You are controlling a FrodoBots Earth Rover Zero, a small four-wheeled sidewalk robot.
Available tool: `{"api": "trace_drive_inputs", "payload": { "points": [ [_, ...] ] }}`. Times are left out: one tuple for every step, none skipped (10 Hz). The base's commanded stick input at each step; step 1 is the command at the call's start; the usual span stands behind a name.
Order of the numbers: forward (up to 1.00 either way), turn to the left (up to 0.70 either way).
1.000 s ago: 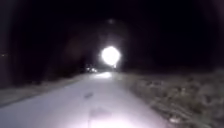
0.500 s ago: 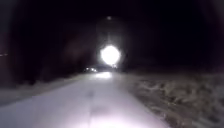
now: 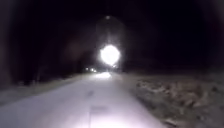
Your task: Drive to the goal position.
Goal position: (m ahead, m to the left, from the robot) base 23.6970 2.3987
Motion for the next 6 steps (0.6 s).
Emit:
{"api": "trace_drive_inputs", "payload": {
  "points": [
    [1.00,0.00],
    [1.00,0.00],
    [1.00,0.00],
    [1.00,0.00],
    [1.00,0.00],
    [1.00,0.00]
  ]
}}
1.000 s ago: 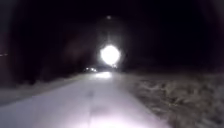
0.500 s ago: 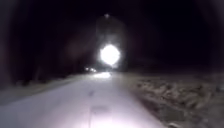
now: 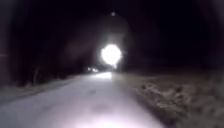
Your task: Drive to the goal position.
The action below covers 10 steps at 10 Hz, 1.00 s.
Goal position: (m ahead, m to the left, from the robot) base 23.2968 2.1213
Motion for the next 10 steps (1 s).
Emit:
{"api": "trace_drive_inputs", "payload": {
  "points": [
    [1.00,0.00],
    [1.00,0.00],
    [1.00,0.00],
    [1.00,0.00],
    [1.00,0.00],
    [1.00,0.00],
    [1.00,0.00],
    [1.00,0.27],
    [1.00,0.26],
    [1.00,0.09]
  ]
}}
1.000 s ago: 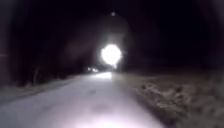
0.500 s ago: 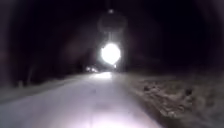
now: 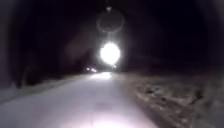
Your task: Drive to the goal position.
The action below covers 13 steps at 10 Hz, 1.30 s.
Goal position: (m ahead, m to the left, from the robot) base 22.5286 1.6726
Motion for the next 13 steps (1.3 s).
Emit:
{"api": "trace_drive_inputs", "payload": {
  "points": [
    [1.00,0.00],
    [1.00,0.00],
    [1.00,0.00],
    [1.00,0.00],
    [1.00,0.00],
    [1.00,0.00],
    [1.00,0.00],
    [1.00,0.00],
    [1.00,0.00],
    [1.00,0.00],
    [1.00,0.14],
    [1.00,0.40],
    [1.00,0.40]
  ]
}}
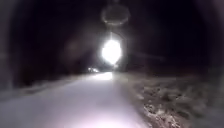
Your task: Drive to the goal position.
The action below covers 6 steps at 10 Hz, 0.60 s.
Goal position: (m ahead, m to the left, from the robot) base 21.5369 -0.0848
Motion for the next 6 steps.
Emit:
{"api": "trace_drive_inputs", "payload": {
  "points": [
    [1.00,0.40],
    [1.00,0.40],
    [1.00,0.18],
    [1.00,0.00],
    [1.00,0.00],
    [1.00,0.00]
  ]
}}
